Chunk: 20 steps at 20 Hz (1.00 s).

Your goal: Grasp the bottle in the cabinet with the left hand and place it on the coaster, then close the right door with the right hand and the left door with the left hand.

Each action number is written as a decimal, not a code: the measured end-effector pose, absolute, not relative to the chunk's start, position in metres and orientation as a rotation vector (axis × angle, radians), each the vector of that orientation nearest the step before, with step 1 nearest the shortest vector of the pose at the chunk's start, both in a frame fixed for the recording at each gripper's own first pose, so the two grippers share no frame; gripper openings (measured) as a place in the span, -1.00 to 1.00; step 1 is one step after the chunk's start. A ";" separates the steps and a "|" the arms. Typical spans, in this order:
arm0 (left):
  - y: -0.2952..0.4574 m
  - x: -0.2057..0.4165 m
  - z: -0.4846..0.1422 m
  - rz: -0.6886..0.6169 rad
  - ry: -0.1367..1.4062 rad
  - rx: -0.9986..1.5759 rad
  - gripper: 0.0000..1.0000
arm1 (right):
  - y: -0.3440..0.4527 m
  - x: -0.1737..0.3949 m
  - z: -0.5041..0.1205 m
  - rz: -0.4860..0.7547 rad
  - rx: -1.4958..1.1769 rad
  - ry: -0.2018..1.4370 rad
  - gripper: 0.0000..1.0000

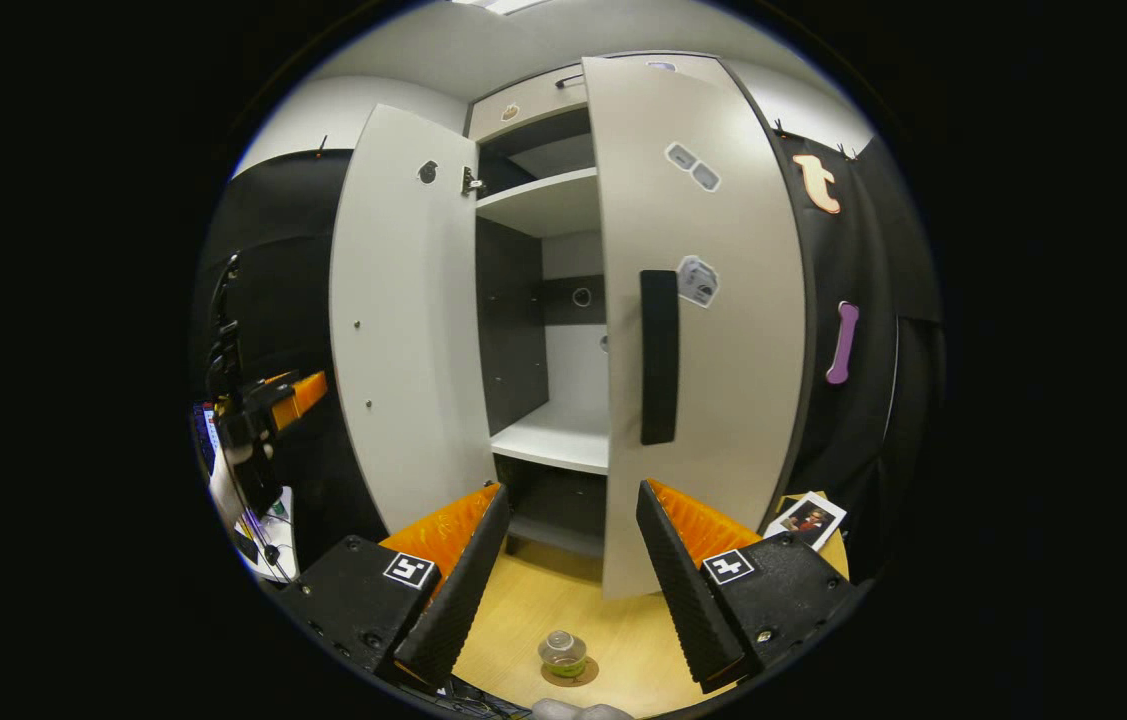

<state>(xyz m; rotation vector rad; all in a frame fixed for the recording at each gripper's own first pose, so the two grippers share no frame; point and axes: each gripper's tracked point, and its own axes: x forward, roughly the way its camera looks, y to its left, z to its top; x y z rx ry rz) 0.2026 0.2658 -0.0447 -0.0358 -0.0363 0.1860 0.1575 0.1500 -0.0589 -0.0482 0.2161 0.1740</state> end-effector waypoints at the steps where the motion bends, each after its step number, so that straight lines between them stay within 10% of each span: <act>1: 0.271 0.208 -0.043 0.192 -0.045 -0.048 0.92 | 0.145 0.155 -0.058 0.159 -0.050 0.216 0.60; 20: 0.207 0.230 -0.029 0.111 -0.072 0.007 0.75 | 0.088 0.152 -0.062 0.088 -0.043 0.244 0.60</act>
